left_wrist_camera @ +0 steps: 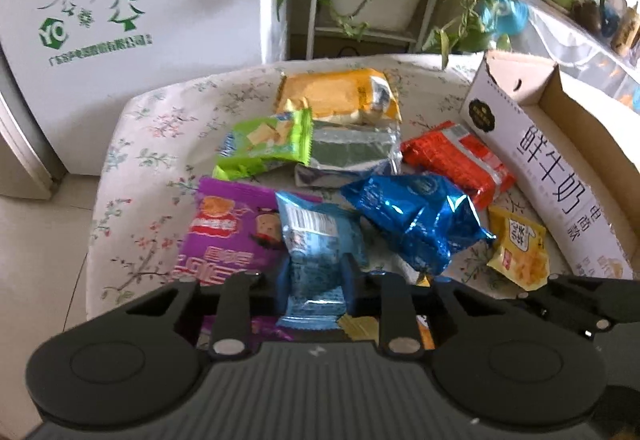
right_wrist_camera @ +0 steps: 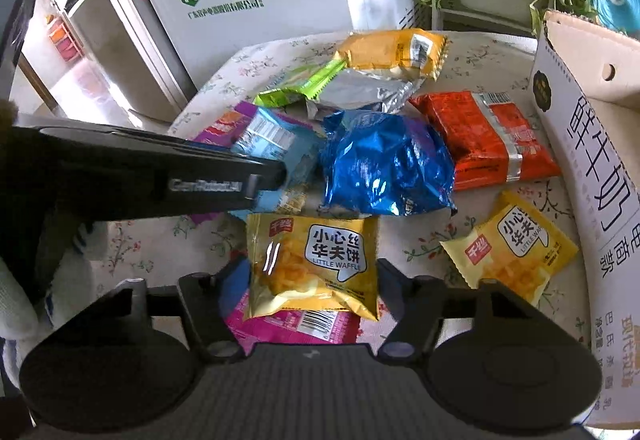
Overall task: Organize snacks
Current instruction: 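Lift both held packets and carry them toward the cardboard box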
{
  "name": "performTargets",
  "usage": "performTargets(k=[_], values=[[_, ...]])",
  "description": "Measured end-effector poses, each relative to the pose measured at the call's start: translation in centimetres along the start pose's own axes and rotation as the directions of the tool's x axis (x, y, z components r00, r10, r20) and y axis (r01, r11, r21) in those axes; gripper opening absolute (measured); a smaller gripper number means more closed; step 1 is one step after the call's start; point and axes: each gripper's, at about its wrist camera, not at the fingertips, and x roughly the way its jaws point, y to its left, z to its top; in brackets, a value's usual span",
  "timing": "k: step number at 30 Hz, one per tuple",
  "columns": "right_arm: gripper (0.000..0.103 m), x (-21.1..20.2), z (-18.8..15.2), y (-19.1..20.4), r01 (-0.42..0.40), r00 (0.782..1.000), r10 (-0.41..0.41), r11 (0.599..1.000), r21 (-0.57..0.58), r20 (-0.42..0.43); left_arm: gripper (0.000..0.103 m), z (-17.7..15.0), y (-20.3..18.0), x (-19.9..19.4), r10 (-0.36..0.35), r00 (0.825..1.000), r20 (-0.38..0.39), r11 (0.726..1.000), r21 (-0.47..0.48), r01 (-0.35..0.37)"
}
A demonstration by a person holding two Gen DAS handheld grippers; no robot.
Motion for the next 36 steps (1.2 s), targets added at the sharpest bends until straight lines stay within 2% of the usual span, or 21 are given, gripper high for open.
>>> performTargets(k=[10, 14, 20, 23, 24, 29, 31, 34, 36], values=[[0.071, -1.6, -0.4, 1.8, -0.092, 0.996, 0.093, 0.993, -0.079, 0.002, 0.024, -1.0, 1.8, -2.6, -0.012, 0.999, 0.038, 0.998, -0.054, 0.014], [0.071, -1.8, -0.6, 2.1, -0.056, 0.998, 0.056, 0.993, -0.103, -0.004, 0.024, -1.5, 2.2, -2.6, -0.051, 0.998, 0.031, 0.995, -0.079, 0.054], [0.071, -2.5, -0.6, 1.2, -0.026, 1.0, 0.026, 0.998, -0.059, -0.002, 0.027, -0.9, 0.2, -1.5, -0.068, 0.997, 0.039, 0.998, -0.015, 0.069], [0.071, -2.7, -0.8, 0.8, -0.01, 1.0, 0.009, 0.999, -0.044, -0.017, 0.038, -0.7, -1.1, -0.5, -0.031, 0.999, 0.02, 0.999, 0.036, 0.031], [0.071, -2.8, -0.8, 0.6, -0.006, 1.0, 0.006, 0.999, -0.035, -0.023, 0.045, -0.6, -1.5, -0.2, -0.02, 1.0, 0.012, 0.999, 0.047, 0.019], [0.071, -3.0, -1.1, -0.3, 0.003, 0.999, -0.003, 1.0, -0.001, -0.038, 0.067, -0.6, -2.6, 0.8, 0.052, 0.999, 0.008, 0.996, 0.077, -0.052], [0.071, -3.0, -1.2, -0.5, 0.011, 0.999, -0.01, 1.0, 0.009, -0.05, 0.075, -0.5, -3.1, 1.1, 0.051, 0.999, 0.006, 0.995, 0.082, -0.052], [0.071, -2.7, -1.2, -0.7, 0.028, 0.998, -0.027, 0.999, 0.026, -0.065, 0.084, -0.5, -3.8, 1.7, 0.062, 0.998, -0.004, 0.993, 0.096, -0.061], [0.071, -2.6, -1.2, -0.8, 0.039, 0.997, -0.036, 0.998, 0.041, -0.073, 0.084, -0.7, -4.4, 2.1, 0.079, 0.997, -0.002, 0.989, 0.126, -0.079]])
